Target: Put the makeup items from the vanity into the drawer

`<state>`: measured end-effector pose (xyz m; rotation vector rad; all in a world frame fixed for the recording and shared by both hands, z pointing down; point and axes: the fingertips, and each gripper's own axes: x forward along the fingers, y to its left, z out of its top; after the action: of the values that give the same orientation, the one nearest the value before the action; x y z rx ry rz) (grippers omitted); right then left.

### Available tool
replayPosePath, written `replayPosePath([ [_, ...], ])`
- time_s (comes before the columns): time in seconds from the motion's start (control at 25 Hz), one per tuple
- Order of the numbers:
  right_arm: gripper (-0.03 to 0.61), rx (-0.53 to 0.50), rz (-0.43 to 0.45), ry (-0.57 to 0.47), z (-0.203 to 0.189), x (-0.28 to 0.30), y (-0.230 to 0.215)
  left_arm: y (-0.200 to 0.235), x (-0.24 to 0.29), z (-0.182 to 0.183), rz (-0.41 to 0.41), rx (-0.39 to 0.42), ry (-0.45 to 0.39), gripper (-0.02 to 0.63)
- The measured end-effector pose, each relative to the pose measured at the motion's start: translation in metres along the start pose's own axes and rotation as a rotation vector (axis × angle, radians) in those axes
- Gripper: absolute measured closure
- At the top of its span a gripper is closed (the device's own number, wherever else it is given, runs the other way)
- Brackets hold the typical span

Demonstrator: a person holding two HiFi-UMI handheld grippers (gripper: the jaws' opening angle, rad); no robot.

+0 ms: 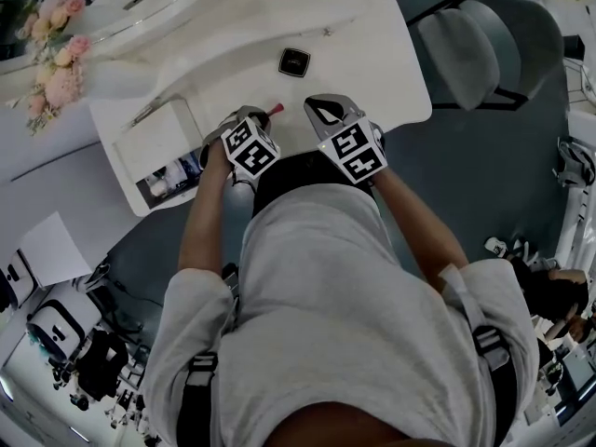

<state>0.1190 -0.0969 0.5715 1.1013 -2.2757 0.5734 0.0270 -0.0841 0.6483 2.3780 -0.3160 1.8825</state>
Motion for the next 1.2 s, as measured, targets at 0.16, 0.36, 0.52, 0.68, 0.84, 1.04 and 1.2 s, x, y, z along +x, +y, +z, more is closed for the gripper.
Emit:
replayPosePath([
  [0.16,0.580,-0.032,0.040,-0.014,0.013,0.006,0.015,0.002,-0.014,-0.008,0.038,-0.040,-0.014,0.568],
  [0.36,0.580,-0.067,0.095,-0.025,0.028,0.018,0.037,0.003,-0.028,-0.020,0.076,-0.167,-0.045,0.568],
  [0.52,0.580,-0.112,0.150,-0.022,0.040,0.030,0.057,0.006,-0.043,-0.030,0.112,-0.290,-0.082,0.568],
  [0.68,0.580,-0.175,0.216,-0.013,0.047,0.043,0.082,0.008,-0.059,-0.045,0.169,-0.372,-0.104,0.568],
  [0.84,0.580,-0.214,0.264,-0.013,0.053,0.054,0.107,0.012,-0.072,-0.064,0.228,-0.453,-0.131,0.568],
  [1.04,0.580,-0.266,0.322,-0.007,0.059,0.064,0.136,0.013,-0.087,-0.090,0.299,-0.535,-0.136,0.568],
  [1.2,0.580,-0.300,0.360,-0.008,0.065,0.072,0.158,0.014,-0.098,-0.108,0.352,-0.590,-0.128,0.568],
])
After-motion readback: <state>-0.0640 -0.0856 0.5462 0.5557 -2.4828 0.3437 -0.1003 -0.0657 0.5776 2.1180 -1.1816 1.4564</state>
